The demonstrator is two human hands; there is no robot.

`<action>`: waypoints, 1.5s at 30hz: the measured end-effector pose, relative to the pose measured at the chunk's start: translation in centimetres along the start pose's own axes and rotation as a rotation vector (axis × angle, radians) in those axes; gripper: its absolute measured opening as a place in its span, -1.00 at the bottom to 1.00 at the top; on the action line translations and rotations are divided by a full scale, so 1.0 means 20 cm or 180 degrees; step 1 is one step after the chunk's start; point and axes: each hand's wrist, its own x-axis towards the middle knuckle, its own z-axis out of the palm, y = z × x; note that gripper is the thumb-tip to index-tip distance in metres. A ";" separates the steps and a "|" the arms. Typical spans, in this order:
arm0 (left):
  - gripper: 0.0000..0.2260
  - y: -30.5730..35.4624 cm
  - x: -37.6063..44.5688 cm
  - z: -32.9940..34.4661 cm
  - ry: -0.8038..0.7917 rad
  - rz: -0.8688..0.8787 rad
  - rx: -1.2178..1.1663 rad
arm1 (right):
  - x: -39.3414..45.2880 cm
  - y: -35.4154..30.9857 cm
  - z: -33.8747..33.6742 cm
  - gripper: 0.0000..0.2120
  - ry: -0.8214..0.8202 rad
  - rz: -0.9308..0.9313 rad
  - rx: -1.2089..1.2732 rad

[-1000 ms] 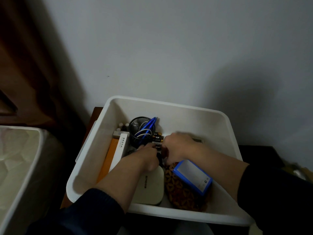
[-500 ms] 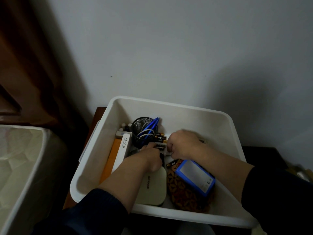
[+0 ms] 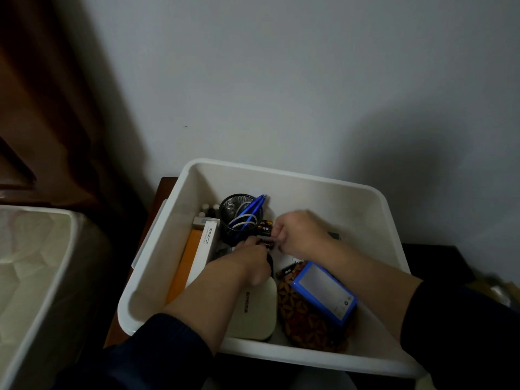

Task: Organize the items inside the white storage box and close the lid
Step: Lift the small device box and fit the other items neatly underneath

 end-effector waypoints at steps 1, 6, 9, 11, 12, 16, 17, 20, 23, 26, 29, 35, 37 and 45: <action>-0.43 0.00 0.00 0.00 -0.0001 0.0007 0.0017 | 0.01 0.02 -0.05 -0.75 0.0063 0.0053 -0.0078; -0.45 0.00 0.03 0.01 -0.0040 0.0143 0.0063 | -0.05 0.05 -0.19 -0.88 -0.0197 -0.0085 -0.0652; -0.48 -0.01 0.04 0.03 -0.0078 0.0163 0.0177 | -0.08 -0.01 -0.10 -0.89 -0.0733 -0.0216 -0.1266; -0.49 -0.02 0.05 0.03 -0.0090 0.0186 0.0207 | -0.07 -0.04 -0.03 -0.78 -0.0890 -0.0195 -0.1408; -0.49 -0.02 0.05 0.03 -0.0099 0.0197 0.0228 | -0.07 -0.06 0.00 -0.74 -0.0919 -0.0144 -0.1423; -0.50 -0.02 0.06 0.04 -0.0095 0.0215 0.0299 | -0.03 -0.11 0.07 -0.68 -0.1046 0.0106 -0.1602; -0.49 -0.02 0.06 0.04 -0.0085 0.0222 0.0305 | -0.02 -0.12 0.08 -0.67 -0.1023 0.0163 -0.1617; -0.47 -0.03 0.06 0.04 -0.0088 0.0213 0.0309 | 0.00 -0.12 0.10 -0.64 -0.0878 0.0258 -0.1483; -0.47 -0.03 0.06 0.03 -0.0111 0.0174 0.0289 | 0.00 -0.09 0.07 -0.67 -0.0524 0.0260 -0.1262; -0.45 -0.03 0.06 0.04 -0.0114 0.0144 0.0316 | 0.01 -0.04 0.02 -0.78 -0.0058 0.0347 -0.0947; -0.44 -0.03 0.06 0.04 -0.0133 0.0121 0.0333 | 0.04 0.00 -0.01 -0.85 0.0348 0.0576 -0.0382; -0.43 -0.03 0.06 0.03 -0.0157 0.0113 0.0295 | 0.09 0.00 0.04 -0.80 0.0980 0.0934 0.0041; -0.43 -0.03 0.06 0.03 -0.0165 0.0117 0.0287 | 0.09 -0.02 0.07 -0.80 0.1107 0.0996 0.0078; -0.43 -0.02 0.05 0.02 -0.0176 0.0105 0.0221 | 0.09 -0.06 0.08 -0.82 0.1141 0.1083 -0.0105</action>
